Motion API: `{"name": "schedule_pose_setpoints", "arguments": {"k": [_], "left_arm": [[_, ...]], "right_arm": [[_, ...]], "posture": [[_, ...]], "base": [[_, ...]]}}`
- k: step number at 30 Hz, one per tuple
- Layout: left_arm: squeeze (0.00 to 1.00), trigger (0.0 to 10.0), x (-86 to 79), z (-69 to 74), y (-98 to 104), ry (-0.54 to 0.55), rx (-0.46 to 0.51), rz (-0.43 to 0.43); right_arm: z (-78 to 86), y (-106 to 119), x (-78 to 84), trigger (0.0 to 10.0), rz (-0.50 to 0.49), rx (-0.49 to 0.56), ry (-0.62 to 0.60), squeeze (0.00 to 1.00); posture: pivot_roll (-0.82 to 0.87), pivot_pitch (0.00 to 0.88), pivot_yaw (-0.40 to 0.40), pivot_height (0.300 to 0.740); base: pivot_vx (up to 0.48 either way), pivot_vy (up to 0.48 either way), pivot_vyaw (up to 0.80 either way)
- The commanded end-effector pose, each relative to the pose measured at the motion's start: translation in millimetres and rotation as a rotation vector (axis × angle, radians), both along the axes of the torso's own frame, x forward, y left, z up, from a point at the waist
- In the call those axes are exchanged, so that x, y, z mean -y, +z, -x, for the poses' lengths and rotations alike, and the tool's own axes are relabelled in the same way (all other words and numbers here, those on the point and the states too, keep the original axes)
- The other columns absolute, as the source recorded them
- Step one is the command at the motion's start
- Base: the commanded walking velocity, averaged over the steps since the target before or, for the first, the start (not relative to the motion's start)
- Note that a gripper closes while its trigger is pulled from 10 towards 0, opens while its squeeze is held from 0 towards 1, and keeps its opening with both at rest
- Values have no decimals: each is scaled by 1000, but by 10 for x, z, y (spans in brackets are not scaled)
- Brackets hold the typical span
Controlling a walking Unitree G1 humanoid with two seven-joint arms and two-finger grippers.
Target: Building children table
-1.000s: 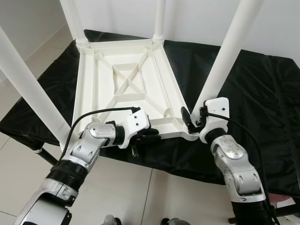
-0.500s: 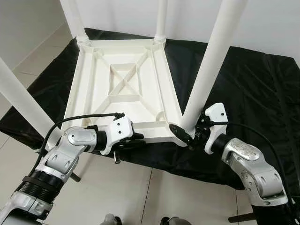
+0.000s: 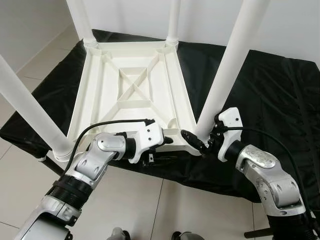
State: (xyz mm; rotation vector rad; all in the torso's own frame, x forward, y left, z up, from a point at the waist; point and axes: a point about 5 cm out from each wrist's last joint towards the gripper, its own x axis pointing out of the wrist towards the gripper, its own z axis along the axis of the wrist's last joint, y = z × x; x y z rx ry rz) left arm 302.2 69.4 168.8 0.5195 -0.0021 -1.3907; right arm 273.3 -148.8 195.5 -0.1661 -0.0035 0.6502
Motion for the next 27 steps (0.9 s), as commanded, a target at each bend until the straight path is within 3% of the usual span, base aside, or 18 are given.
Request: {"name": "schedule_pose_setpoints", "arguments": {"k": [1,2,4,11,22,23,27], "left_arm": [[949,10000,-1,-20,-48,43,-5,-10],[0,10000,43,-33,-40,42,-6,-7],[0,10000,170,-110,-49,74,-6,-10],[0,10000,300,-213,-89,107,-21,-33],[0,10000,307,-289,-197,131,-49,-110],[0,8314,297,-302,-206,137,-51,-113],[0,8314,291,-316,-212,140,-51,-115]], "right_arm": [[21,-26,-28,10000,-4,-13,8,0],[24,-28,-27,10000,-6,-13,3,0],[27,-29,-21,10000,-13,-12,-10,0],[20,-24,-21,10000,-21,-10,-17,0],[12,-17,-12,10000,-27,-5,-35,0],[13,-18,-8,10000,-28,-5,-39,0],[14,-21,-6,10000,-29,-6,-43,0]], "posture": [[-58,152,37,740],[-59,153,39,740],[-60,156,42,740],[-59,159,44,740],[-59,163,54,740],[-57,163,54,740],[-57,163,54,740]], "base": [[0,0,0],[0,0,0],[0,0,0],[0,0,0],[0,0,0],[0,0,0],[0,0,0]]}}
